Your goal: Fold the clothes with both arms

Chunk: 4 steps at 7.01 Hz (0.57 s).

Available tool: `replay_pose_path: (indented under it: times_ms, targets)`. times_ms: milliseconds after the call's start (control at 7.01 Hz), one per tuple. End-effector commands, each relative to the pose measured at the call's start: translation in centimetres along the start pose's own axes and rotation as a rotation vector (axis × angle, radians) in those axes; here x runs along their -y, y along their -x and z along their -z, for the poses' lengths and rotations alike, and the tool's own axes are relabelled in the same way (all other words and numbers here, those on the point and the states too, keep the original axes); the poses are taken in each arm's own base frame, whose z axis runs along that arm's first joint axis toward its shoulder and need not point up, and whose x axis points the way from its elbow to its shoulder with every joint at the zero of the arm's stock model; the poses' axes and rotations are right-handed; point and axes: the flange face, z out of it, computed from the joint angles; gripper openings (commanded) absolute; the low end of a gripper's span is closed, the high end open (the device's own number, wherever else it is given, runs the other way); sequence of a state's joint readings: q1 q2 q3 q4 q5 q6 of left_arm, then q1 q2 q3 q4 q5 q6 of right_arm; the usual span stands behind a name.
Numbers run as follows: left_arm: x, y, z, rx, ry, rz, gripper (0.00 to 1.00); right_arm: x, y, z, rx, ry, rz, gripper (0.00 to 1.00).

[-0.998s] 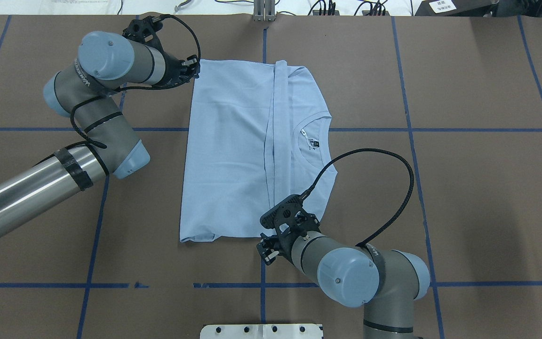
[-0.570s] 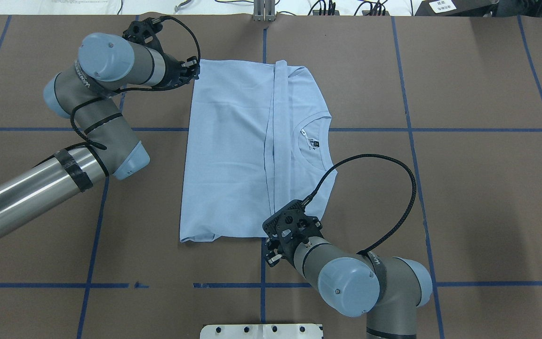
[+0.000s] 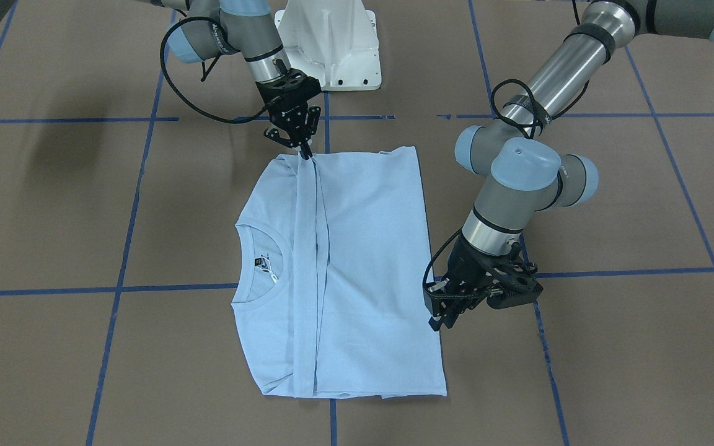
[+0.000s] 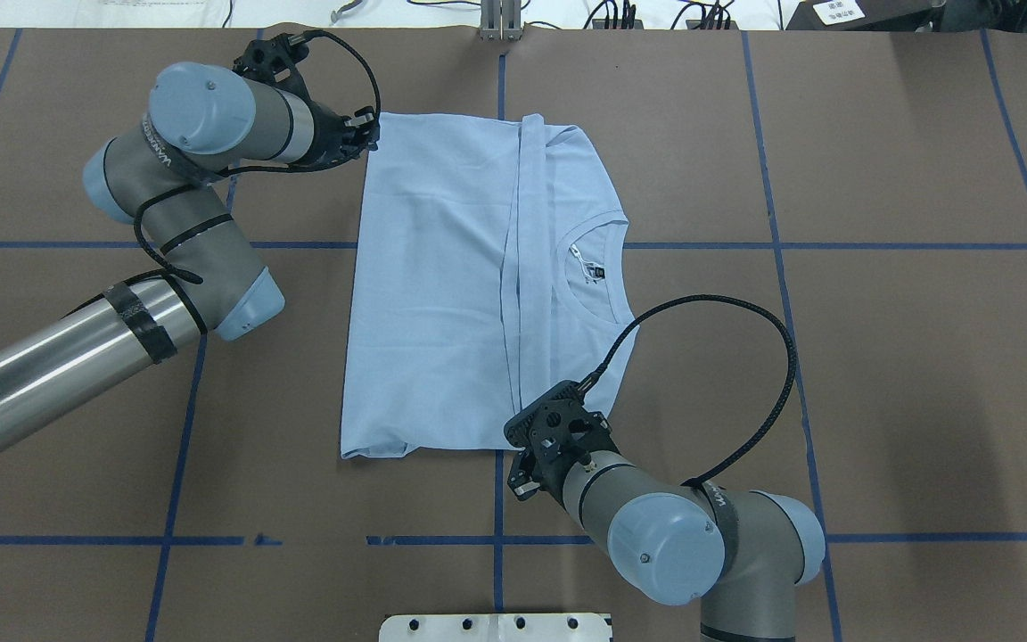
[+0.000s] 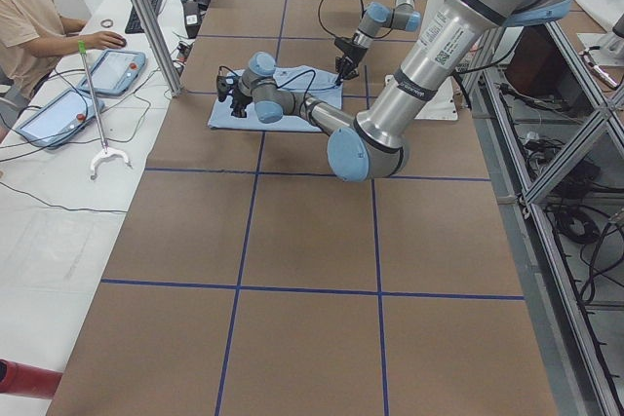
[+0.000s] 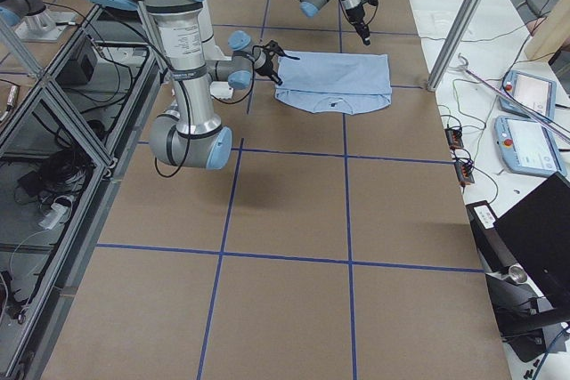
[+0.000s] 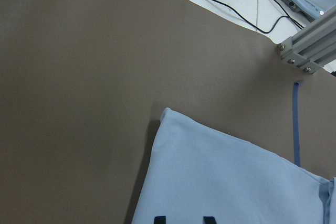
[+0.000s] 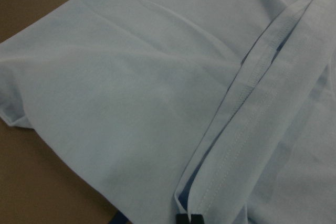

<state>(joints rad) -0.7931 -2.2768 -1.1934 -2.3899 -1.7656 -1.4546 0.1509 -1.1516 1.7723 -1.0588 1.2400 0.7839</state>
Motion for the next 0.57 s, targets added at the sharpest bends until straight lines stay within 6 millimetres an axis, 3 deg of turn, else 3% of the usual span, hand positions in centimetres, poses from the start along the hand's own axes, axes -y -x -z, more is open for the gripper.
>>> replay_pose_path:
  times_ms: [0, 428]
  targets:
    - [0.0, 0.1, 0.0, 0.0, 0.0, 0.001, 0.36, 0.2, -0.8, 0.7, 0.0, -0.008, -0.005, 0.0]
    - [-0.1, 0.0, 0.0, 0.0, -0.005, 0.002, 0.36, -2.6, -4.3, 2.4, -0.02, 0.011, -0.059, 0.0]
